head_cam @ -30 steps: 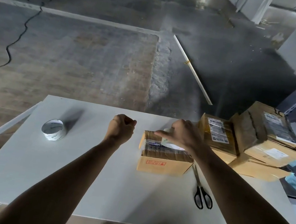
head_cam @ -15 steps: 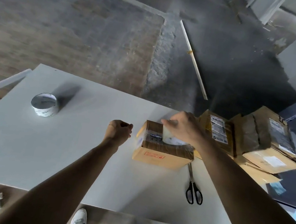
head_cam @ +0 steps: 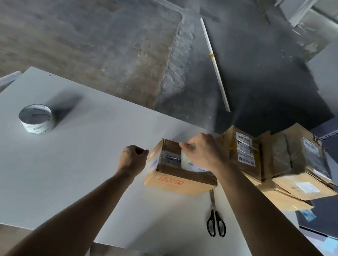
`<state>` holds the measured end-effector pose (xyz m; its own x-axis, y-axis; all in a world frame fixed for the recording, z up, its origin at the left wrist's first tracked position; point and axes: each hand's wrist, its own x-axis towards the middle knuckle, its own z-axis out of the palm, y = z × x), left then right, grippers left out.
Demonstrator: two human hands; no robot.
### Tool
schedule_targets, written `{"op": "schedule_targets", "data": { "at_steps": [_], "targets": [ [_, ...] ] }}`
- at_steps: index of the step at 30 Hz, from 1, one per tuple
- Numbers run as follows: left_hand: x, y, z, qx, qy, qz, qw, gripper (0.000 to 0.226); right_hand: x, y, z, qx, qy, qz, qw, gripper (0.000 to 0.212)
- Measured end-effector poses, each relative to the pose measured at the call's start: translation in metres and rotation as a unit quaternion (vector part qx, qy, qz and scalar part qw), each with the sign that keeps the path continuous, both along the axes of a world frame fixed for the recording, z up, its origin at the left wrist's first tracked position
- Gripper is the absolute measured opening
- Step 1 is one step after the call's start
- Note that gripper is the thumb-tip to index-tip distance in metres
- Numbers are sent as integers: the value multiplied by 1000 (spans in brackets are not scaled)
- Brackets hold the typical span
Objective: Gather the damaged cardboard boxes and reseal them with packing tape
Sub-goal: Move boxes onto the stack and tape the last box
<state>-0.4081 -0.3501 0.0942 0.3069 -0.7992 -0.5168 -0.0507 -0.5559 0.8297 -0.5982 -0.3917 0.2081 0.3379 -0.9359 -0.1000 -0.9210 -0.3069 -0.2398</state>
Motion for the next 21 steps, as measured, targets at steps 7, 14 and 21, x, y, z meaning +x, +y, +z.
{"op": "schedule_targets", "data": {
  "at_steps": [7, 14, 21],
  "targets": [
    [-15, 2, -15, 9, 25, 3, 1000, 21, -3, -1, -4, 10, -3, -9, 1000, 48],
    [-32, 10, -22, -4, 21, 4, 1000, 22, -12, 1, -19, 0, -47, -15, 999, 44],
    [-39, 10, -25, -8, 4, 0, 1000, 23, -16, -2, -31, -18, -87, -8, 996, 36]
  ]
}}
